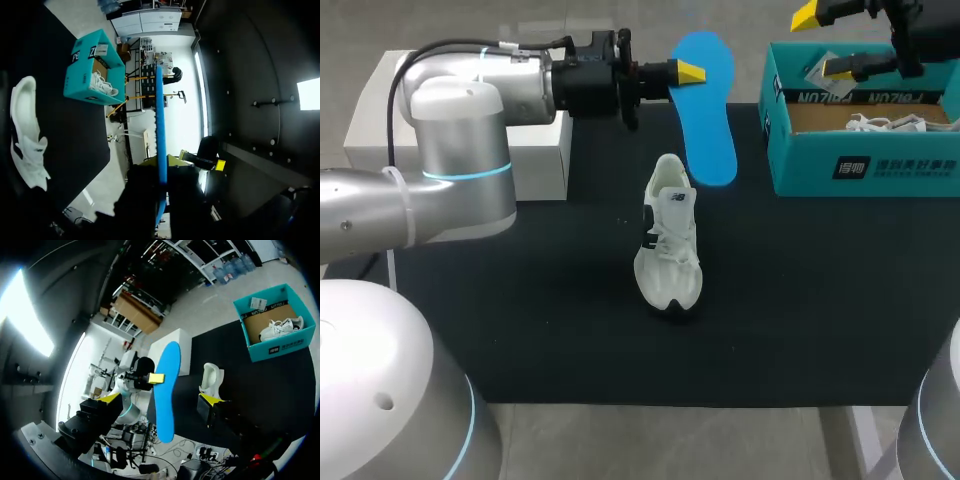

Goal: Take the shoe out of the shoebox, open the shoe tongue, remove and reinsert the insole, then place the shoe into the shoebox

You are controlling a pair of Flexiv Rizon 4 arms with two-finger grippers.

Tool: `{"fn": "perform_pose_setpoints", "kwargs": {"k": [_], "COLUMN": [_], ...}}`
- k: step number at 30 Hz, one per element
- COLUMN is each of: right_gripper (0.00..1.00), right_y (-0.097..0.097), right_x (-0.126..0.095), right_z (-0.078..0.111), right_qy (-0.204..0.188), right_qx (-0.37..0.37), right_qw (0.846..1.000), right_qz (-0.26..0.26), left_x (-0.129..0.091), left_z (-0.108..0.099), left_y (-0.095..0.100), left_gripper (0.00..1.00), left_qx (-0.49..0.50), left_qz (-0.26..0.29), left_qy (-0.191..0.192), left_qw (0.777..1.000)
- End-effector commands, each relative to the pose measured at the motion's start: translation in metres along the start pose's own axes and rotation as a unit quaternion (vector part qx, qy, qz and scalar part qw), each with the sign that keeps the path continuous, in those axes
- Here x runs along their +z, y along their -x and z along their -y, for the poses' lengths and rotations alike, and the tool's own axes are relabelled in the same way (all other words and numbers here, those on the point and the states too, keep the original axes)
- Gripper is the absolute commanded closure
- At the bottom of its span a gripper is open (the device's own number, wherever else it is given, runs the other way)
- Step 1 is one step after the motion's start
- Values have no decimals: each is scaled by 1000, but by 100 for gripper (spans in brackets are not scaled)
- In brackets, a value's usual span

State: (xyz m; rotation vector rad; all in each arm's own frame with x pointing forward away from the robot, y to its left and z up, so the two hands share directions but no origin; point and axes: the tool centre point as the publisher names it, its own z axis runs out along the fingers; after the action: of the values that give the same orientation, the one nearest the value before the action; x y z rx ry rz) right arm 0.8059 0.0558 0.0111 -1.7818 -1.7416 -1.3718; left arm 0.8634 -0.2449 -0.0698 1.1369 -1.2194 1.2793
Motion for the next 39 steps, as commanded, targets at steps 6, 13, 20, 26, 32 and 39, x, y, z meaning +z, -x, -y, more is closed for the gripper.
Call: {"fn": "perform_pose_setpoints", "kwargs": {"k": [6,13,20,26,32,39], "right_gripper": [0,0,0,0,0,0], "right_y": [-28,-36,-41,-36,-35,-38], "right_x": [27,53,68,72,77,81], "right_z": [-6,1,6,8,7,7], "right_qy": [-105,-164,-194,-191,-170,-175], "right_qx": [12,18,21,21,-8,-17], "right_qw": [942,914,887,859,869,879], "right_qz": [319,369,419,475,465,443], "left_x": [4,9,12,11,8,2], "left_z": [7,9,8,7,9,16], "left_y": [1,6,12,16,16,18], "left_gripper": [100,100,100,100,100,100], "left_qx": [-1,-7,-20,-28,-37,-45], "left_qz": [0,1,2,8,-1,-2], "left_qy": [-3,-1,-4,-7,-12,-22], "left_qw": [1000,1000,1000,1000,999,999]}}
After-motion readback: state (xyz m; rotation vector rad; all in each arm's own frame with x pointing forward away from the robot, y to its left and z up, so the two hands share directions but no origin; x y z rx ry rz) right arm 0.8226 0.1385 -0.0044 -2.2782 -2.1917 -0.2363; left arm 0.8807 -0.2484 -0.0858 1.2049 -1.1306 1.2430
